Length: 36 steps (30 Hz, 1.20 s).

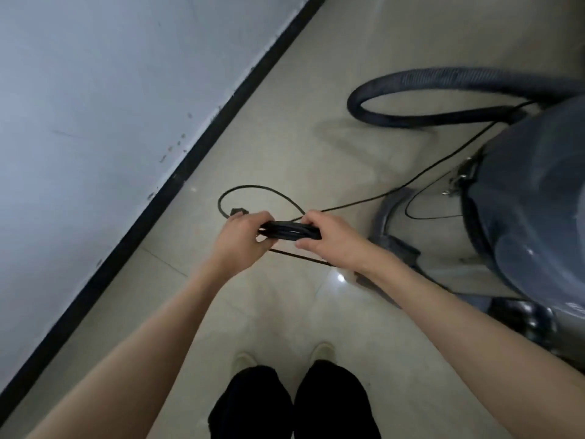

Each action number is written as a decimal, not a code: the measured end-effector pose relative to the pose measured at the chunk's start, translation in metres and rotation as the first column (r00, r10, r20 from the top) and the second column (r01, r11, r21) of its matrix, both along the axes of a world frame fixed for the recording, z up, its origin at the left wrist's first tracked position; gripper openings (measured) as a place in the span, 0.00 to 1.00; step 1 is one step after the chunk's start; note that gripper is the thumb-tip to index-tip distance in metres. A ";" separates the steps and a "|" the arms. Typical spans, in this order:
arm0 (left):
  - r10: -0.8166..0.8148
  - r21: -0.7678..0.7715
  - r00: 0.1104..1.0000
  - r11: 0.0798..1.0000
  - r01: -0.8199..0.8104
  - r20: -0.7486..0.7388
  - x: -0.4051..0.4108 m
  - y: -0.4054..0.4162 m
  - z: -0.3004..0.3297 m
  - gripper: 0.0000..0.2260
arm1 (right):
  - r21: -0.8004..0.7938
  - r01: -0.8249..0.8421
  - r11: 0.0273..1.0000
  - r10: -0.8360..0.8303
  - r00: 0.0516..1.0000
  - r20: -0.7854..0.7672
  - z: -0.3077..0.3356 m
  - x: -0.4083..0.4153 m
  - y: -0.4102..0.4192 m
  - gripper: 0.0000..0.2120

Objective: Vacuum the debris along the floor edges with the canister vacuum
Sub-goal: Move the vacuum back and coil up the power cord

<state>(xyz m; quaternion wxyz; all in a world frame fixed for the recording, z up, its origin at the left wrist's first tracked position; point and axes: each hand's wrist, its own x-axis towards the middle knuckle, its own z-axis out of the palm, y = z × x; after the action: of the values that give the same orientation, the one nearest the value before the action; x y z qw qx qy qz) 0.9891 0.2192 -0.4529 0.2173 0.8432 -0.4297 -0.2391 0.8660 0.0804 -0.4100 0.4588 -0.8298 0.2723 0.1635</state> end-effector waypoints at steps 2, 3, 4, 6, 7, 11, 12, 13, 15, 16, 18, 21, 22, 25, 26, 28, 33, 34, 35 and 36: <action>-0.011 0.037 0.999 0.999 0.013 -0.039 0.005 -0.012 0.069 0.06 | 0.000 0.093 0.996 -0.093 0.994 0.049 0.067 -0.010 -0.013 0.07; -0.012 0.034 0.998 0.999 0.014 -0.055 0.007 -0.019 0.100 0.06 | 0.002 0.156 0.988 -0.156 0.984 0.087 0.098 -0.015 -0.020 0.06; -0.018 0.030 0.997 0.999 0.020 -0.070 0.008 -0.027 0.132 0.05 | 0.000 0.222 0.975 -0.220 0.967 0.129 0.129 -0.022 -0.027 0.06; -0.057 0.015 0.994 0.998 0.058 -0.090 0.005 -0.047 0.191 0.05 | -0.001 0.324 0.946 -0.318 0.929 0.189 0.184 -0.037 -0.038 0.07; -0.084 0.007 0.991 0.996 0.086 -0.104 0.001 -0.058 0.217 0.05 | -0.011 0.354 0.935 -0.345 0.916 0.207 0.208 -0.046 -0.042 0.10; -0.290 0.039 0.948 0.954 0.297 -0.131 -0.021 -0.097 0.294 0.05 | -0.161 0.395 0.904 -0.355 0.906 0.229 0.274 -0.087 -0.063 0.16; -0.333 0.033 0.932 0.939 0.341 -0.140 -0.028 -0.103 0.306 0.05 | -0.221 0.393 0.893 -0.345 0.911 0.225 0.286 -0.100 -0.067 0.15; -0.369 0.010 0.918 0.927 0.375 -0.147 -0.036 -0.109 0.317 0.05 | -0.270 0.392 0.879 -0.340 0.914 0.220 0.295 -0.112 -0.073 0.15; -0.426 -0.043 0.890 0.904 0.425 -0.164 -0.054 -0.122 0.334 0.05 | -0.322 0.393 0.861 -0.343 0.917 0.202 0.309 -0.137 -0.084 0.14; -0.453 -0.071 0.875 0.892 0.447 -0.171 -0.063 -0.131 0.341 0.05 | -0.336 0.396 0.855 -0.347 0.917 0.198 0.316 -0.148 -0.092 0.14; -0.503 -0.123 0.849 0.864 0.489 -0.161 -0.084 -0.156 0.352 0.09 | -0.319 0.433 0.843 -0.394 0.901 0.181 0.324 -0.170 -0.112 0.13; -0.553 -0.159 0.824 0.830 0.534 -0.118 -0.115 -0.206 0.361 0.18 | -0.222 0.563 0.796 -0.544 0.827 0.145 0.328 -0.208 -0.152 0.11; -0.566 -0.157 0.818 0.822 0.548 -0.106 -0.123 -0.225 0.358 0.19 | -0.182 0.622 0.762 -0.606 0.783 0.142 0.326 -0.222 -0.166 0.10; -0.634 -0.160 0.773 0.767 0.621 -0.037 -0.149 -0.285 0.337 0.17 | -0.126 0.736 0.665 -0.728 0.677 0.111 0.310 -0.257 -0.206 0.13; -0.654 -0.156 0.756 0.749 0.644 -0.022 -0.159 -0.304 0.329 0.17 | -0.137 0.748 0.649 -0.741 0.663 0.105 0.303 -0.267 -0.218 0.14; -0.680 -0.139 0.733 0.726 0.673 -0.004 -0.180 -0.334 0.314 0.17 | -0.133 0.780 0.611 -0.776 0.624 0.098 0.286 -0.284 -0.239 0.14; -0.704 -0.015 0.707 0.707 0.707 0.070 -0.210 -0.377 0.271 0.18 | -0.138 0.793 0.593 -0.799 0.601 0.016 0.238 -0.309 -0.279 0.16; -0.707 0.001 0.702 0.705 0.709 0.087 -0.212 -0.383 0.261 0.19 | -0.141 0.796 0.589 -0.804 0.595 0.000 0.229 -0.311 -0.284 0.17; -0.710 0.017 0.695 0.701 0.713 0.116 -0.214 -0.389 0.252 0.19 | -0.147 0.806 0.573 -0.816 0.577 -0.013 0.221 -0.311 -0.290 0.17; -0.713 0.033 0.687 0.697 0.717 0.141 -0.215 -0.395 0.244 0.19 | -0.155 0.821 0.549 -0.833 0.554 -0.017 0.212 -0.310 -0.294 0.17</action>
<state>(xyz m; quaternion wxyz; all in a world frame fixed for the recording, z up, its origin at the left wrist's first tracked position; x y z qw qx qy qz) 0.7746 -0.1759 -0.2094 0.0860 0.6215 -0.7413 -0.2384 0.5562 -0.2135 -0.1980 0.4146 -0.6237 0.6605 -0.0529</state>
